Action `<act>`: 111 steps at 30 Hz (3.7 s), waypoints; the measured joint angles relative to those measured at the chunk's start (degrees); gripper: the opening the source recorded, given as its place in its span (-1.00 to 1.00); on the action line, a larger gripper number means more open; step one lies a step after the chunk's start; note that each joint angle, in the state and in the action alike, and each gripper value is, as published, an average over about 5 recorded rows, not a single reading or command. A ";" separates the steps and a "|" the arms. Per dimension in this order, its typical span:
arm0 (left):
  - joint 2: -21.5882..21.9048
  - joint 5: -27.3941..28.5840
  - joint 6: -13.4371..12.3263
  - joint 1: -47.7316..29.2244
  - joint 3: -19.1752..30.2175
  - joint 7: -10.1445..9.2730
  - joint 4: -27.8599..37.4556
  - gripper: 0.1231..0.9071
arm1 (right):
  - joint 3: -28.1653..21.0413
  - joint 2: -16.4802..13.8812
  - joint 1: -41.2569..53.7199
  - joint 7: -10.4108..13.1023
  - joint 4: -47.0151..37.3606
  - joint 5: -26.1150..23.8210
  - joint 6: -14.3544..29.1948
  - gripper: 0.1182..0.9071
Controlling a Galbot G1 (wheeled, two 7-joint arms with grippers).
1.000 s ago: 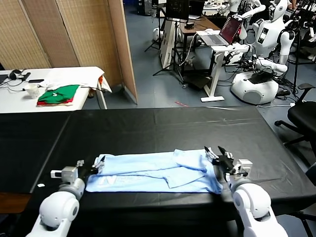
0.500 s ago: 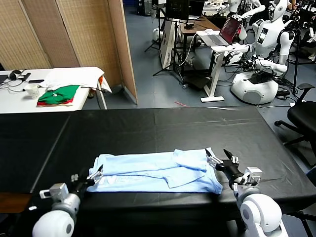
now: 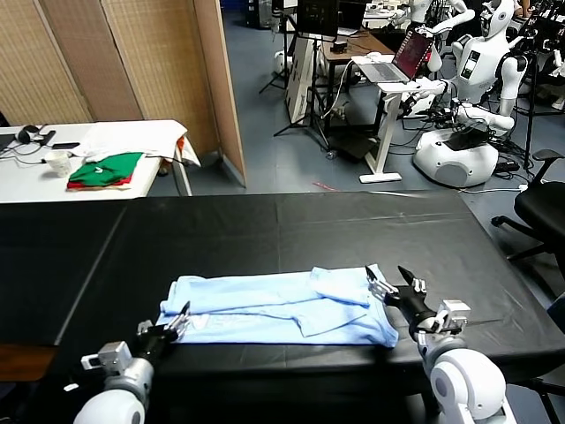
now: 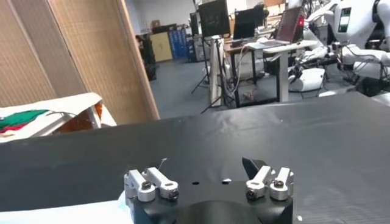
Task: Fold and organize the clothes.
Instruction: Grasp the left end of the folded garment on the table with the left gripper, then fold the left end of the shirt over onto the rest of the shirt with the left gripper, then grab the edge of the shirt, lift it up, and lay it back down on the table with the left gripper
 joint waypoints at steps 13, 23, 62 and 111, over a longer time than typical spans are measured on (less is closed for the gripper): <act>1.52 3.53 0.31 0.63 -1.28 -0.74 -1.26 -0.81 | 0.72 0.67 -1.05 0.18 -0.06 -0.10 0.98 1.00; 10.01 20.68 -2.94 2.39 -6.90 -2.80 -0.92 -0.81 | 0.47 1.83 -1.80 0.45 -0.36 -0.40 1.42 1.00; -2.55 -4.02 3.04 -3.71 21.29 -5.94 -10.90 -0.81 | 3.22 7.66 -8.65 0.21 0.99 -6.55 3.60 1.00; -1.88 3.70 -7.63 -2.45 7.03 -1.20 -3.47 1.00 | -13.03 1.28 -0.18 -2.85 -0.92 -7.39 1.68 1.00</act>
